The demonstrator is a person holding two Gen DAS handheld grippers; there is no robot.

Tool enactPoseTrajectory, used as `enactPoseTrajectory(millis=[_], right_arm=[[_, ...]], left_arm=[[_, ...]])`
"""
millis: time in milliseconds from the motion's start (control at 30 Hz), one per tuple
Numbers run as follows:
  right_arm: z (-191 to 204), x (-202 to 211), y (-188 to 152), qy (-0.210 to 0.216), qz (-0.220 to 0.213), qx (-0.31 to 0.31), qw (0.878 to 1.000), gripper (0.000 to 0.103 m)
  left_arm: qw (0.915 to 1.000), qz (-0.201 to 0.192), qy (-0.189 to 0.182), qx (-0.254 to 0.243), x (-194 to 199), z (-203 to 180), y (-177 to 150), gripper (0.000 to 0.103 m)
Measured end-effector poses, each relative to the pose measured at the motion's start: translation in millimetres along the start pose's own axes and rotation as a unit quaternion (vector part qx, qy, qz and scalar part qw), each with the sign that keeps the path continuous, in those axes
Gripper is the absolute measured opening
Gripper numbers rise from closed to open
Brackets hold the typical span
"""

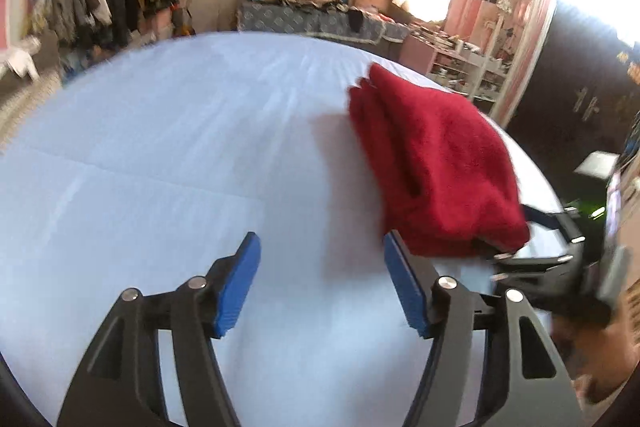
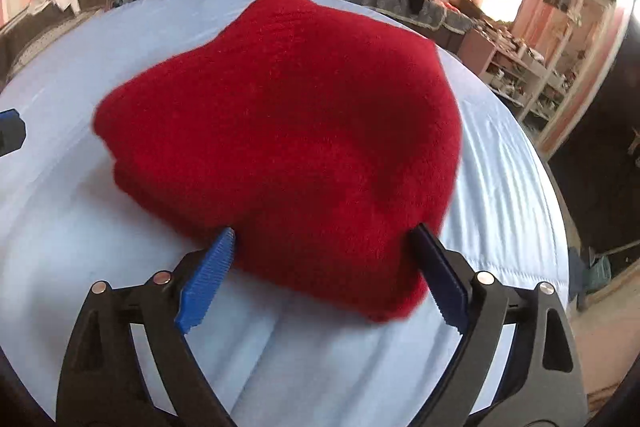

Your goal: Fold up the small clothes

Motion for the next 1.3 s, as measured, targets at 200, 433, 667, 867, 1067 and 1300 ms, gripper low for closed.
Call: enactPoseTrajectory(millis=[200,433,667,867,1067,1300], right_arm=[[24,81,-18,-0.021,-0.082,-0.023,0.996,0.1],[61,117,-32,-0.053,-0.1,-0.08,0.99,0.1],[107,116,-21,-0.042,-0.09,-0.091,0.991,0.1],[143,115,-14,-0.046,-0.078,-0.057,0.994,0.1],[146,120,-9,-0.053,-0.084,-0.055,0.994,0.1],[142,117,-9,-0.065,-0.074,-0.066,0.993,0.1]], left_arm=[[0.9968,-0.044,0.066,-0.008,28,34,-20,0.088],[0.9911,-0.059,0.119,0.006,50,67,-48,0.098],[0.9876,-0.055,0.147,-0.005,68,83,-71,0.1],[0.989,-0.035,0.143,0.016,80,93,-74,0.1],[0.9883,-0.036,0.147,0.019,85,95,-75,0.101],[0.991,-0.023,0.13,0.02,83,90,-73,0.101]])
Point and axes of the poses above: each gripper's, at about its wrist camera, not at the fingertips, and x roughly against the way its jaws point, z to its left, y to its top, the point moved 1 cm from there along -x, roughly the way its jaws point, and after that the axes turned 15 degrees about y, right-handed, at the moved point
